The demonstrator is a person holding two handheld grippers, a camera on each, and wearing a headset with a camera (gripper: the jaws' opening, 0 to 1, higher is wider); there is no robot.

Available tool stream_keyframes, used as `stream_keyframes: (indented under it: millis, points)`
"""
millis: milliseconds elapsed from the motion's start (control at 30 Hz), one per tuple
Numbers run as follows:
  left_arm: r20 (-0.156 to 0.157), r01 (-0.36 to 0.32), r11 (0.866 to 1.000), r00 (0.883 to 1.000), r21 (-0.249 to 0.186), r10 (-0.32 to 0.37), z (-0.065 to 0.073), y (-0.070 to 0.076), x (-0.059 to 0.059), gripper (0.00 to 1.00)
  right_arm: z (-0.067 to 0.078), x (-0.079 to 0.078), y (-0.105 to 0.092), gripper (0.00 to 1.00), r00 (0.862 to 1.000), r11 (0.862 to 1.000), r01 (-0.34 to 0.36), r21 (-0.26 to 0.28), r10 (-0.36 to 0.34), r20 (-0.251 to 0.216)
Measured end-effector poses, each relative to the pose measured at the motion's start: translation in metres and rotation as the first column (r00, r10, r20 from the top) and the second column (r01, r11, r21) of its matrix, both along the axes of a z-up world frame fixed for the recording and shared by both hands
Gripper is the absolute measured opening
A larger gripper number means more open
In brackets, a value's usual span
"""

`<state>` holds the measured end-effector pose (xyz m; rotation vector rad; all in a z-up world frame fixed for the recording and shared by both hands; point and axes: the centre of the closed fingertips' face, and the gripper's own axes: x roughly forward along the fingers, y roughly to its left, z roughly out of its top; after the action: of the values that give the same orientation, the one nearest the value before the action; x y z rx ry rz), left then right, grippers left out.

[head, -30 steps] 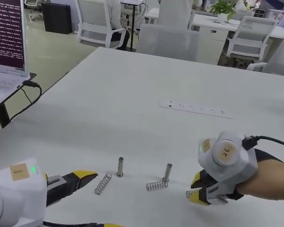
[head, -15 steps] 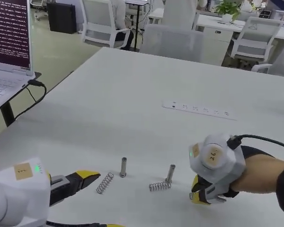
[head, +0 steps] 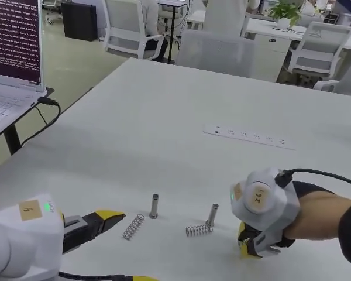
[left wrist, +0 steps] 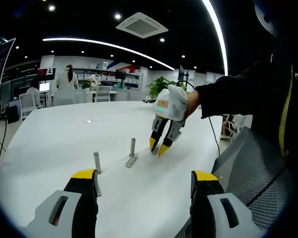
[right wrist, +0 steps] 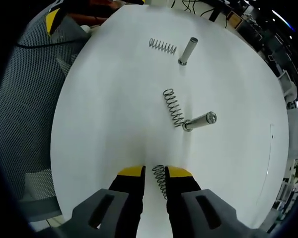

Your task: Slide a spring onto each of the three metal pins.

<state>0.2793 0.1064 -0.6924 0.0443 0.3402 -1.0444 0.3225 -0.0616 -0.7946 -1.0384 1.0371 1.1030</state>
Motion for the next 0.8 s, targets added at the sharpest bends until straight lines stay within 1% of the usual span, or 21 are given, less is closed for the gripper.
stream_keyframes:
  millis: [100,167,267,400,533,567,633,667,733,800]
  points:
    - [0.001,0.000,1.000,1.000,-0.002,0.000,0.001,0.000,0.000,0.73,-0.002,-0.001,-0.002,0.15,1.000,1.000,-0.008,-0.004,0.007,-0.008]
    - [0.002,-0.001,1.000,1.000,-0.003,0.001,0.001,0.000,0.000,0.73,-0.005,-0.001,-0.005,0.15,1.000,0.999,-0.024,-0.026,0.024,-0.001]
    - [-0.001,-0.003,1.000,1.000,-0.009,0.003,0.002,0.000,0.000,0.73,-0.006,-0.003,-0.006,0.15,0.999,0.999,-0.034,-0.033,0.034,-0.006]
    - [-0.002,-0.005,1.000,1.000,-0.010,0.005,0.002,0.001,-0.001,0.73,0.001,-0.003,-0.002,0.18,0.999,0.999,-0.039,-0.018,0.039,-0.004]
    - [-0.004,-0.007,1.000,1.000,-0.015,0.007,0.002,0.001,-0.001,0.73,0.007,-0.001,-0.002,0.18,0.999,0.999,-0.046,-0.001,0.046,0.002]
    - [-0.004,-0.007,1.000,1.000,-0.017,0.007,0.002,0.001,-0.001,0.73,0.006,-0.001,-0.003,0.18,0.999,0.999,-0.049,-0.006,0.049,0.000]
    - [-0.003,-0.008,1.000,1.000,-0.018,0.008,0.002,0.001,-0.001,0.73,0.004,-0.002,-0.008,0.18,0.997,0.996,-0.077,-0.033,0.077,-0.001]
    - [-0.003,-0.009,1.000,1.000,-0.019,0.009,0.003,0.001,-0.001,0.73,0.002,-0.002,-0.012,0.18,0.996,0.994,-0.089,-0.058,0.089,-0.002]
    - [-0.002,-0.011,1.000,1.000,-0.021,0.011,0.003,0.001,-0.001,0.73,0.000,-0.002,-0.014,0.18,0.995,0.993,-0.099,-0.067,0.099,-0.001]
    - [-0.003,-0.013,1.000,1.000,-0.021,0.013,0.003,0.002,-0.001,0.73,-0.001,-0.002,-0.014,0.17,0.994,0.992,-0.105,-0.064,0.106,0.002]
